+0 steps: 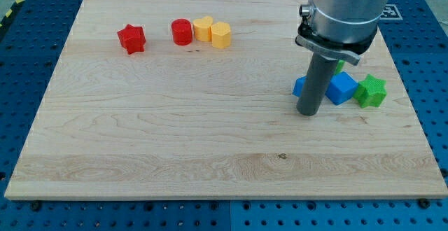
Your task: Push the blue triangle into the blue cube
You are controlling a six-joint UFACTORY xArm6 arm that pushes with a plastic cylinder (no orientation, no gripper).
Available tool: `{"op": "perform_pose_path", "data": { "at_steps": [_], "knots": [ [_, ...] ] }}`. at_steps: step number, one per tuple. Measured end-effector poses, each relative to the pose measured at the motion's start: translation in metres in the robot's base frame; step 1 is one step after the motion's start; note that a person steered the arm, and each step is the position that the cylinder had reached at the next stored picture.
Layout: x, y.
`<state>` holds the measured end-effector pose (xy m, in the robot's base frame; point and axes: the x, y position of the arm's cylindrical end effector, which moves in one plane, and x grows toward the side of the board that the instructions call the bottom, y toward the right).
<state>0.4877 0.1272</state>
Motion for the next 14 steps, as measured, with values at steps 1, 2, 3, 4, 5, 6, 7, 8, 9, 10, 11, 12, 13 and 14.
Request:
{"op": "perform_pose_path", "data": {
  "at_steps": [1, 2, 3, 4, 5, 6, 7, 8, 9, 10, 11, 12, 13, 14],
  "knots": [
    [-0.017, 0.0],
    [-0.033, 0.002],
    [-0.04, 0.01],
    [-0.05, -0.006],
    [-0.084, -0.024],
    [-0.089, 0.001],
    [-0.089, 0.039],
    [-0.099, 0.033],
    [-0.126, 0.008],
    [-0.129, 0.047],
    [-0.128, 0.091],
    [-0.127, 0.099],
    [-0.123, 0.099],
    [-0.12, 0.098]
  ]
}}
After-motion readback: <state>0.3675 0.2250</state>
